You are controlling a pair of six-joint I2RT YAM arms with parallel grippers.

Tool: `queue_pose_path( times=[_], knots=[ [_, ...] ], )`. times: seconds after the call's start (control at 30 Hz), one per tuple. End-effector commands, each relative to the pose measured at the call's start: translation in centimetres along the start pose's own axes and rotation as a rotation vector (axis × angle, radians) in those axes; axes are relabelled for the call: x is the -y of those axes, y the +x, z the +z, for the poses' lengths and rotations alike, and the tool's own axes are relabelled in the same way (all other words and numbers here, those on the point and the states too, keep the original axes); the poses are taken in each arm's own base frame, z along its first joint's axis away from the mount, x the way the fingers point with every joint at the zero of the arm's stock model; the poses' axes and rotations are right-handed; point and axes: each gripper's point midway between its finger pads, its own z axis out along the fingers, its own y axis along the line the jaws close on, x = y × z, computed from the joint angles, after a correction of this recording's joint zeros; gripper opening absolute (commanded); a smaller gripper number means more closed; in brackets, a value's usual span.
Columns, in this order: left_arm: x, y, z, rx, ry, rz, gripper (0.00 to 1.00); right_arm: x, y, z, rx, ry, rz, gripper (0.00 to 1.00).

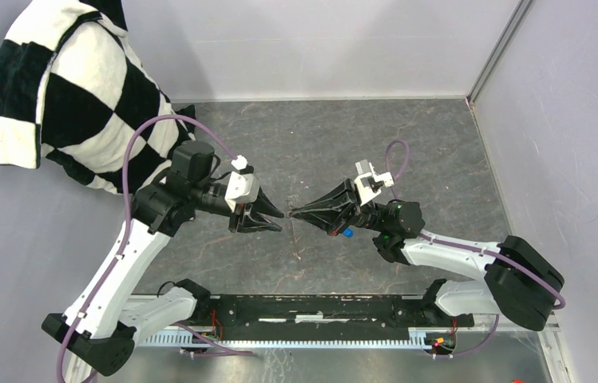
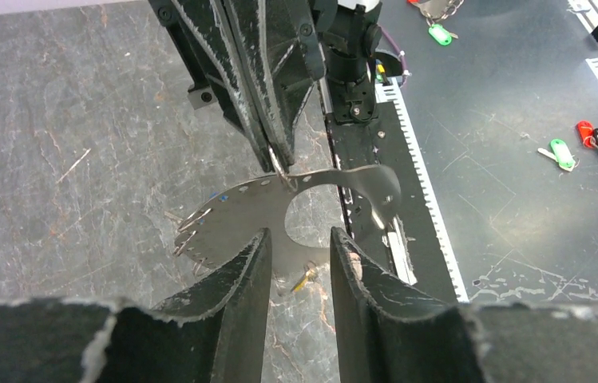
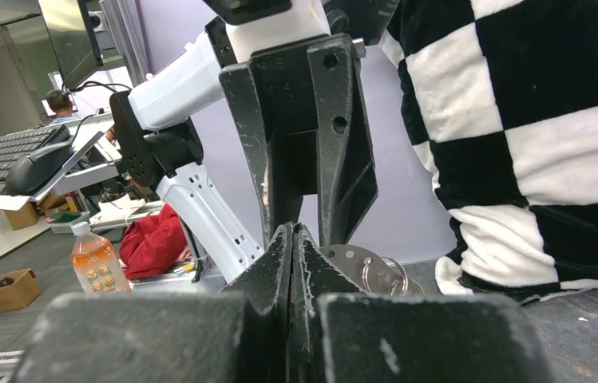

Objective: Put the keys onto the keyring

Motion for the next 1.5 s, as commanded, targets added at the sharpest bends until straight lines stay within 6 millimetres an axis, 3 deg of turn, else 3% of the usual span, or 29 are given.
queue_pose_path(
  times=[0.0,0.2,0.4,0.63,0.93,1.07,1.13,1.33,1.47],
  knots=[
    [-0.9,-0.2,0.4,0.024,-0.025,0.001,0.39,-1.4,-2.2,0.5,0.067,-0.066,-0.040,0.01],
    [-1.1,-1.5,0.8,0.080,0.001,-0.039,0.39,-1.3,-1.9,0.7,0.066,-0.074,-0.027,0.01],
    [0.2,-2.5,0.8,0.118,0.070,-0.070,0.37,-0.5,-1.9,0.9,0.060,-0.029,-0.048,0.01],
    [0.4,-1.9,0.7,0.111,0.055,-0.066,0.36,-0.5,-2.1,1.2,0.068,-0.025,-0.053,0.01],
    [-0.4,-1.5,0.8,0.096,0.026,-0.037,0.19,-0.7,-1.6,1.6,0.064,-0.034,-0.032,0.01],
    [-0.2,-1.4,0.7,0.091,0.026,-0.023,0.04,-0.9,-1.6,1.7,0.069,-0.045,-0.023,0.01],
    [-0.1,-1.2,0.6,0.080,0.026,-0.019,0.02,-0.9,-1.7,1.7,0.069,-0.047,-0.020,0.01],
    [-0.2,0.2,0.3,0.011,0.002,0.008,0.02,0.7,-1.1,0.6,-0.089,-0.026,-0.052,0.34],
    [-0.3,0.9,0.1,-0.024,-0.010,0.010,0.02,2.1,0.7,-0.3,-0.312,0.002,-0.139,0.43]
  ],
)
